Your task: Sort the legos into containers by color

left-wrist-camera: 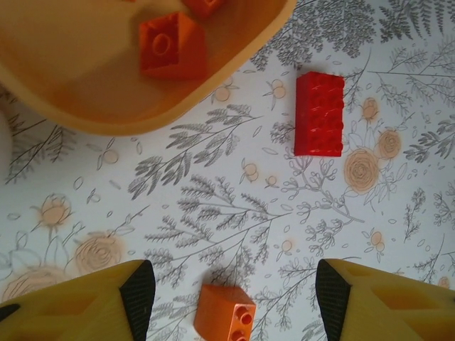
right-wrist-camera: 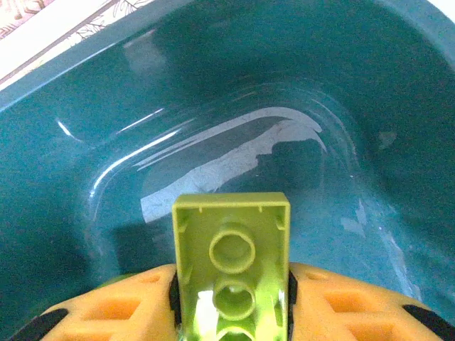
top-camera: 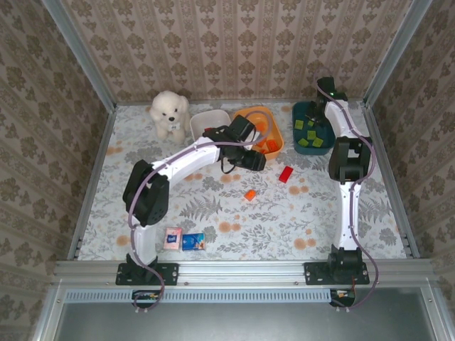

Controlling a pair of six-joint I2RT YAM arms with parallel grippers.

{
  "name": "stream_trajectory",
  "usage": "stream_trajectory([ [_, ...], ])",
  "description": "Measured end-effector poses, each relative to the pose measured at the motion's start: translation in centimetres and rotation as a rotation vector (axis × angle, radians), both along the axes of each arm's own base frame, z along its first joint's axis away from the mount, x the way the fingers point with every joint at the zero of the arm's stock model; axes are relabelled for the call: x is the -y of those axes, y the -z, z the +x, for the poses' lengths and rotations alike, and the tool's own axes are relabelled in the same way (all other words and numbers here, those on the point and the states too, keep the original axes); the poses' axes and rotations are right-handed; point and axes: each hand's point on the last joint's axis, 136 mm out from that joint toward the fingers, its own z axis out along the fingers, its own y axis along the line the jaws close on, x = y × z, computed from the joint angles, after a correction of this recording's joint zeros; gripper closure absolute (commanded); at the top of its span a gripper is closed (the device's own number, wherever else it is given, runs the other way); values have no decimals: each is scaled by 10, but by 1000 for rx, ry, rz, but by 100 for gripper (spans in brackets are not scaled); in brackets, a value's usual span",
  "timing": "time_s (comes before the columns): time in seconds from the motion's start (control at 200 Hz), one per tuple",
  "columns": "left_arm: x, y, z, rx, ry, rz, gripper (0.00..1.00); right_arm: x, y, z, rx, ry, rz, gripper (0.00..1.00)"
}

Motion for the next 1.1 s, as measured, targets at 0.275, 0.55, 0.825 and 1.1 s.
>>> stream_trajectory([
  [0.275, 27, 17, -5, -23, 54, 3, 33, -2, 0, 1, -3, -6, 18, 42],
  [0.55, 57, 21, -3, -1, 113, 0, 28, -7, -44, -10, 50, -8, 21, 42],
  [0.825, 85, 37, -5, 19, 138, 25, 26, -37, -193, -112, 329, 29, 64, 38],
  [1.1, 107, 61, -2, 84, 115, 114, 21, -56, -193, -233, 325, 113, 166, 36],
])
